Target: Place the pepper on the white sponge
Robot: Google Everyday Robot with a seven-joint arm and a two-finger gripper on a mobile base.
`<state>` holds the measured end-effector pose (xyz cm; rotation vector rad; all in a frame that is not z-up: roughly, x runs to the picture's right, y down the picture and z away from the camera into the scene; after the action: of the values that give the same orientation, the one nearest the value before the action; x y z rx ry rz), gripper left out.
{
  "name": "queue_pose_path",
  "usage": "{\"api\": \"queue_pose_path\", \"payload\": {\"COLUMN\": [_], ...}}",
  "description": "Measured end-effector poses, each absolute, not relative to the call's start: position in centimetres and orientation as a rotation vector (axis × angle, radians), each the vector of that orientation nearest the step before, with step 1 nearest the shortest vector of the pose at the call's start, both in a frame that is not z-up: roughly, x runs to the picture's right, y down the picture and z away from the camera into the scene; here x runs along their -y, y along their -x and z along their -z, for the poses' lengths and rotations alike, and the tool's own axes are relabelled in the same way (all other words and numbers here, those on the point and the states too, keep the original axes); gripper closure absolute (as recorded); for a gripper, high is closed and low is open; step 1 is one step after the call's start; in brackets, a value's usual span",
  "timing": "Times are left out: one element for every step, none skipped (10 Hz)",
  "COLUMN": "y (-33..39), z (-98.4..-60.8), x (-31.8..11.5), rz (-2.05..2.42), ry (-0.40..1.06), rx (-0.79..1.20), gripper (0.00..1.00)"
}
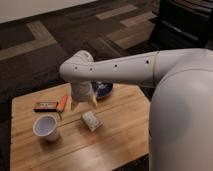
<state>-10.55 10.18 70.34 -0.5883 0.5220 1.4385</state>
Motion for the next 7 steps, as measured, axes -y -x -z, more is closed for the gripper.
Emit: {"api": "queue_pose_path", "payload": {"y": [10.55,10.56,10.56,10.55,10.55,10.54,10.19], "z": [-70.34,-70.34,-70.34,-70.34,-70.34,-70.35,-70.65], "x": [-10.18,-10.18,-10.18,-10.18,-10.18,-10.16,-9.95], "rz": [-1.439,-1.438,-1.438,-1.438,-1.438,-1.44,-1.444], "ry": [0.588,0.588,0.588,0.588,0.588,0.588,0.574], "rx": [-0.522,-0.522,-0.522,-0.522,-0.522,-0.523,-0.535], "gripper": [0.35,0.35,0.35,0.35,0.35,0.35,0.35]}}
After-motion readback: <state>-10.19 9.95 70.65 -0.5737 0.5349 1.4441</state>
